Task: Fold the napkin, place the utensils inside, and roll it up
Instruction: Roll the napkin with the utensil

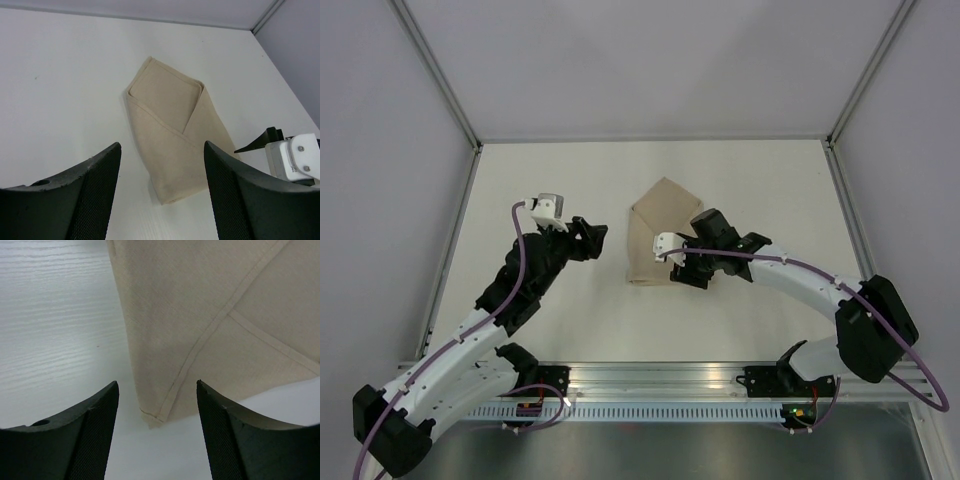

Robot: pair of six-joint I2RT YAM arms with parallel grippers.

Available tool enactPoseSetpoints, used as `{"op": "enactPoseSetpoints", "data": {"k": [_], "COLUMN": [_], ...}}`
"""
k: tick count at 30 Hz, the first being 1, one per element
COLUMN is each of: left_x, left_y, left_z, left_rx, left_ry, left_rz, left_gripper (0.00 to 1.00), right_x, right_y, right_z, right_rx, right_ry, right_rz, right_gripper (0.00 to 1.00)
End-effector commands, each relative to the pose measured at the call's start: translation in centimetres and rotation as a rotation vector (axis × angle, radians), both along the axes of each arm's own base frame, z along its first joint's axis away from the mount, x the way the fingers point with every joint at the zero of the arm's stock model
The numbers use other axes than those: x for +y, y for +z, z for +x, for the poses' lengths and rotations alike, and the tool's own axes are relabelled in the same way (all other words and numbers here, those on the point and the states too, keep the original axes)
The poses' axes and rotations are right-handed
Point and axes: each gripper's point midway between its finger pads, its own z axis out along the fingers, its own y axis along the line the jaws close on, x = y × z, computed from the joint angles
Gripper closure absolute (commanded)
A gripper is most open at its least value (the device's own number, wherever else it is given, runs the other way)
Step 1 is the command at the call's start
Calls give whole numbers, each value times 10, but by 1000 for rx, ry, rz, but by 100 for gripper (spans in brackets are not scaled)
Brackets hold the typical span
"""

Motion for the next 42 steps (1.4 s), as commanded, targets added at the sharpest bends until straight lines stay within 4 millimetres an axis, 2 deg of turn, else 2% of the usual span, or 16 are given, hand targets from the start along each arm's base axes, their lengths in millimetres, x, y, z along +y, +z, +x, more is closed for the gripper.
{"op": "enactPoseSetpoints", "data": {"k": [1,11,17,28,38,42], "left_x": [6,6,4,4,2,0], "left_y": [-10,-13,-15,-23,-26,-26], "left_z": [-1,0,2,2,-2,-3], "left_rx": [36,43,45,44,44,41], "left_ry": [41,45,40,19,-8,-24], "left_rz": [-24,-19,-4,43,68,74], "left_gripper": [28,29,29,29,29,30], "right_x": [14,25,32,30,21,15], "right_y": [-7,-40,-51,-74,-93,-101], "right_z": [8,5,8,5,-11,-22], "right_rx": [-85,-70,-69,-3,102,156], "right_ry": [82,149,146,137,162,173], "right_rz": [13,-33,-38,-83,-141,-164], "right_gripper": [31,33,35,45,60,71]}}
